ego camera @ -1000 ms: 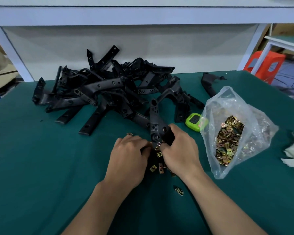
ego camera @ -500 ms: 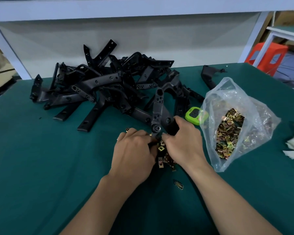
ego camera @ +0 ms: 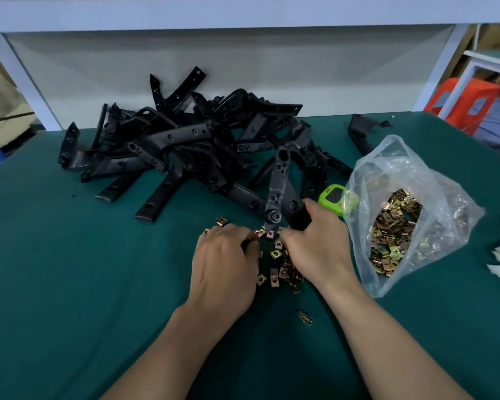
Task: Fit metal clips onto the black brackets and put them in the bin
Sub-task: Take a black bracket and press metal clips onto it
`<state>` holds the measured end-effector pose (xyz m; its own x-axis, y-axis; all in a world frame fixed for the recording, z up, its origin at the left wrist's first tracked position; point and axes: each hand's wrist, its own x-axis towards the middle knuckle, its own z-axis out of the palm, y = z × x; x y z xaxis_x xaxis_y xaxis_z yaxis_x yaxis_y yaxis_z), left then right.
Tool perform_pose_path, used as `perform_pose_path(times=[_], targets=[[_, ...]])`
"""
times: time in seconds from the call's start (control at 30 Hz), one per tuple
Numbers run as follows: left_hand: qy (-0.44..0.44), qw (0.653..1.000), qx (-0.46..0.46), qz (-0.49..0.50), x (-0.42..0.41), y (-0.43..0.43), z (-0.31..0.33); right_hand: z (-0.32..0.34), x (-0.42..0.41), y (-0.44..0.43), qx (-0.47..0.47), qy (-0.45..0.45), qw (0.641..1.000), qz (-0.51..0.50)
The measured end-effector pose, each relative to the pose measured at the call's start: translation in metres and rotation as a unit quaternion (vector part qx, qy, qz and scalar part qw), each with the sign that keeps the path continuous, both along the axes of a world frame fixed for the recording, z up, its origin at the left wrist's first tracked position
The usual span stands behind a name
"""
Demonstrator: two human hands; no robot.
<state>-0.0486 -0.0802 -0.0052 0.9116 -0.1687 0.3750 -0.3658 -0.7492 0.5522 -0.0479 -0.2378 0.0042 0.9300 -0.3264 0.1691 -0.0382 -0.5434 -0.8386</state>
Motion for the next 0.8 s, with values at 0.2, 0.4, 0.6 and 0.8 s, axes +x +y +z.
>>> perform_pose_path(times=[0.2,0.4,0.6,0.8], targets=[[-0.030,0.990,0.125,-0.050,-0.010,-0.017,0.004,0.001,0.002,0.001,-0.014,0.002,1.000,-0.007],[-0.032,0.995,0.074,-0.053,-0.006,-0.021,0.000,-0.001,0.003,0.000,-0.017,-0.004,1.000,-0.010],[-0.013,0.999,-0.037,-0.008,-0.007,-0.014,0.000,0.000,0.001,0.000,0.019,-0.034,0.999,-0.007],[0.090,0.980,-0.174,0.028,0.001,-0.006,0.005,0.007,-0.002,0.003,0.056,-0.072,0.995,0.051]])
